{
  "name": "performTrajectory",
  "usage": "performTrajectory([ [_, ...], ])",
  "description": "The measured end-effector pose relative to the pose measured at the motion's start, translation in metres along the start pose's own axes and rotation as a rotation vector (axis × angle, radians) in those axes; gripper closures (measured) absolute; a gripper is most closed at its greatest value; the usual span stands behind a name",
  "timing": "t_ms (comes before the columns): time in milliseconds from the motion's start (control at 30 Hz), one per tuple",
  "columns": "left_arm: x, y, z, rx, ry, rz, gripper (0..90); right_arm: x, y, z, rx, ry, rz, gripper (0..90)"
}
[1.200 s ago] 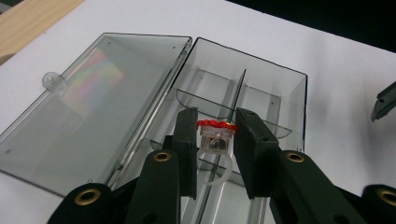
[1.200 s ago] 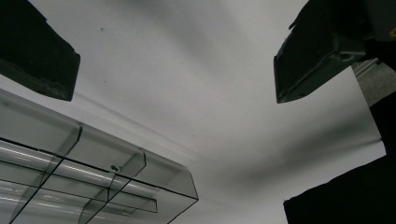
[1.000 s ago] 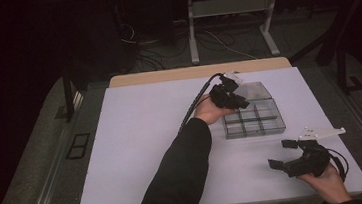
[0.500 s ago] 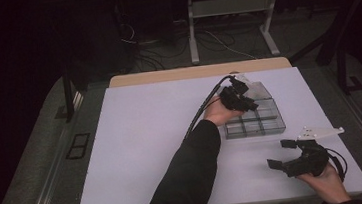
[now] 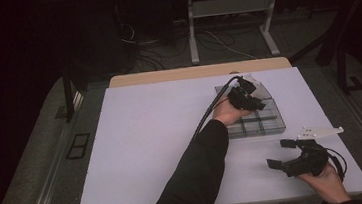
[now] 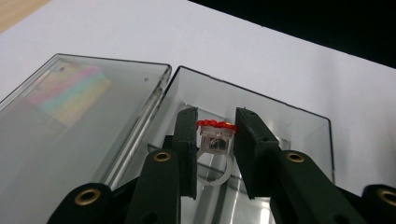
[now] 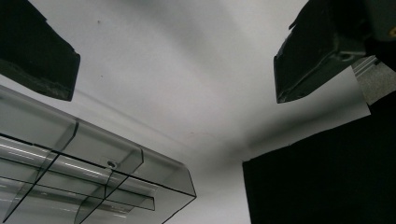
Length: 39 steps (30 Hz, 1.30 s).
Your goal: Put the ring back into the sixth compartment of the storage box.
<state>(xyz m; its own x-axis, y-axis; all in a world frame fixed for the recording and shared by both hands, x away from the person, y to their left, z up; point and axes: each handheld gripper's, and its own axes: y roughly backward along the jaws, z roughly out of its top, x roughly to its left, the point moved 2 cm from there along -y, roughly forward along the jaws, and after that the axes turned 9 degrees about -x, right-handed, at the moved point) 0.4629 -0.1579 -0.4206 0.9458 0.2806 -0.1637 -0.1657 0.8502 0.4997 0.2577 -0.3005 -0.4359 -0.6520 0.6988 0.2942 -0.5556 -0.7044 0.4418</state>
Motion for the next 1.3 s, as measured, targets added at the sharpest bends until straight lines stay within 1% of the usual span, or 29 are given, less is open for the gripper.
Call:
performTrajectory([
  [67, 0.000, -0.005, 0.001, 0.000, 0.012, -0.004, 69.9, 0.000, 0.000, 0.000, 0.001, 0.001, 0.001, 0.5],
  [167, -0.002, -0.012, 0.002, -0.007, 0.009, -0.015, 69.8, 0.001, 0.000, 0.000, 0.004, 0.006, 0.002, 0.5],
  [200, -0.002, -0.014, 0.002, -0.005, 0.009, -0.013, 69.7, 0.001, 0.000, 0.001, 0.003, 0.008, 0.002, 0.5],
  [267, -0.001, -0.018, 0.001, -0.008, 0.017, 0.004, 68.8, 0.002, 0.000, 0.001, 0.002, 0.007, 0.003, 0.5],
  [333, -0.001, -0.020, 0.000, -0.012, 0.033, 0.001, 67.6, 0.001, 0.000, 0.001, 0.002, 0.007, 0.003, 0.5],
  [400, -0.001, -0.019, 0.000, -0.002, 0.025, 0.001, 64.6, 0.001, 0.000, 0.001, 0.001, 0.007, 0.003, 0.5],
  [467, -0.002, -0.018, 0.001, -0.005, 0.027, 0.003, 60.8, 0.001, 0.000, 0.001, 0.001, 0.007, 0.003, 0.5],
  [600, -0.003, -0.011, 0.005, -0.006, 0.044, 0.014, 49.9, 0.002, 0.000, 0.001, 0.003, 0.009, 0.002, 0.5],
  [800, -0.005, 0.002, 0.007, 0.012, 0.050, 0.016, 30.8, 0.001, 0.000, 0.001, 0.000, 0.008, 0.001, 0.5],
  [833, -0.005, 0.004, 0.007, 0.006, 0.048, 0.020, 26.5, 0.000, 0.000, 0.001, 0.001, 0.009, 0.001, 0.5],
  [867, -0.006, 0.007, 0.007, 0.005, 0.049, 0.023, 20.1, 0.000, 0.000, 0.001, -0.001, 0.013, -0.001, 0.5],
  [900, -0.006, 0.009, 0.007, 0.005, 0.057, 0.017, 13.5, 0.000, -0.001, 0.001, 0.000, 0.011, 0.000, 0.5],
  [933, -0.007, 0.011, 0.007, 0.007, 0.071, 0.004, 9.6, 0.000, -0.001, 0.001, -0.001, 0.014, 0.000, 0.5],
  [1000, -0.007, 0.015, 0.007, 0.007, 0.082, -0.010, 0.0, -0.001, -0.001, 0.001, 0.001, 0.015, 0.000, 0.5],
  [1033, -0.008, 0.018, 0.007, 0.003, 0.080, -0.018, 0.0, 0.000, -0.001, 0.002, 0.002, 0.011, -0.001, 0.5],
  [1133, -0.009, 0.027, 0.008, -0.020, 0.075, -0.021, 0.0, 0.000, -0.002, 0.002, 0.005, 0.009, -0.004, 0.5],
  [1300, -0.013, 0.041, 0.010, -0.040, 0.057, -0.007, 0.0, 0.000, -0.002, 0.001, 0.002, 0.015, -0.008, 0.5],
])
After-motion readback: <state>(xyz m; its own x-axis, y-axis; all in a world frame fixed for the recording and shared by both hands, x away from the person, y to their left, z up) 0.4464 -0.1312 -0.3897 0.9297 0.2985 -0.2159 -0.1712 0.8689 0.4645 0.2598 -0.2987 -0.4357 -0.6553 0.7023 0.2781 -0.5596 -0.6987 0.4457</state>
